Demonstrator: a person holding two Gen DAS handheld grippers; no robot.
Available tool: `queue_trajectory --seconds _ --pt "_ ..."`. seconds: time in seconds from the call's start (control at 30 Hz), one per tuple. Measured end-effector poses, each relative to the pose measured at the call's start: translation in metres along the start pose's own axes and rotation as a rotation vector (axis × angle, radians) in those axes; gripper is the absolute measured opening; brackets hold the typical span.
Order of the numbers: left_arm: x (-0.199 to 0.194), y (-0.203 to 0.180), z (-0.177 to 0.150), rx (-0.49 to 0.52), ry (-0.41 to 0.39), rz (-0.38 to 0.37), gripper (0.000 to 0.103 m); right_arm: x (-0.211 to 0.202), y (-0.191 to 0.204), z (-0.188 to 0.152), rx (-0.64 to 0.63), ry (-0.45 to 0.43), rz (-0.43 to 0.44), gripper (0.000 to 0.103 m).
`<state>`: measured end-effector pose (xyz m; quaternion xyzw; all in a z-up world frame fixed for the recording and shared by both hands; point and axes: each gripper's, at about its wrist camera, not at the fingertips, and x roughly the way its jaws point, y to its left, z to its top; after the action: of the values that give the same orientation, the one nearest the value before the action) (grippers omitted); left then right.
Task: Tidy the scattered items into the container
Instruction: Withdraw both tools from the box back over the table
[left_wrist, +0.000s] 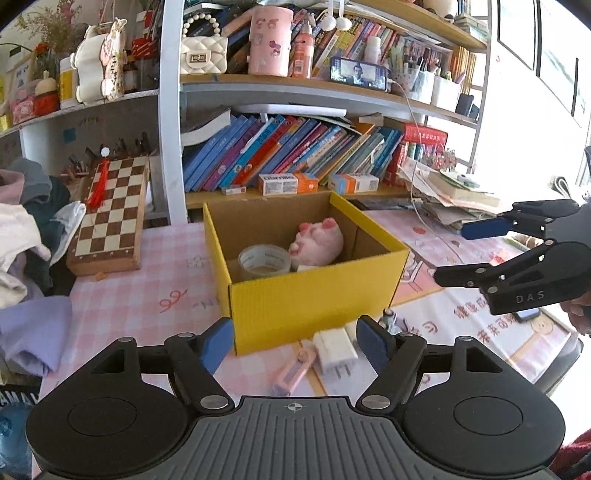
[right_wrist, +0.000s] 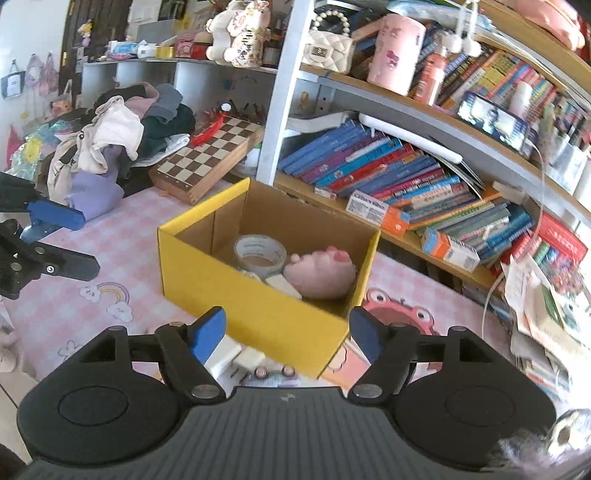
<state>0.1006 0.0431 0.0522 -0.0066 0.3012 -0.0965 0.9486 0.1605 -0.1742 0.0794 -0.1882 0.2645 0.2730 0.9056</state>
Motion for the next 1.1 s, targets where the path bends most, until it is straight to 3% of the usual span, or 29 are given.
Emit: queue_trajectory --seconds 0.37,0.6,1.1 --pt "-0.017 0.006 -0.022 -0.021 0.004 0.062 0.087 -0.021 0.006 -0.03 0.135 0.022 -0.068 0.087" --pt "-0.02 0.007 -0.038 -0.033 0.017 0.103 0.089 -0.019 0.013 -0.052 0.183 0.068 -0.102 0.099" --pt "0.0 -0.001 -0.074 -0.046 0.151 0.105 0.089 0.005 0.046 -0.1 0.142 0.231 -0.079 0.1"
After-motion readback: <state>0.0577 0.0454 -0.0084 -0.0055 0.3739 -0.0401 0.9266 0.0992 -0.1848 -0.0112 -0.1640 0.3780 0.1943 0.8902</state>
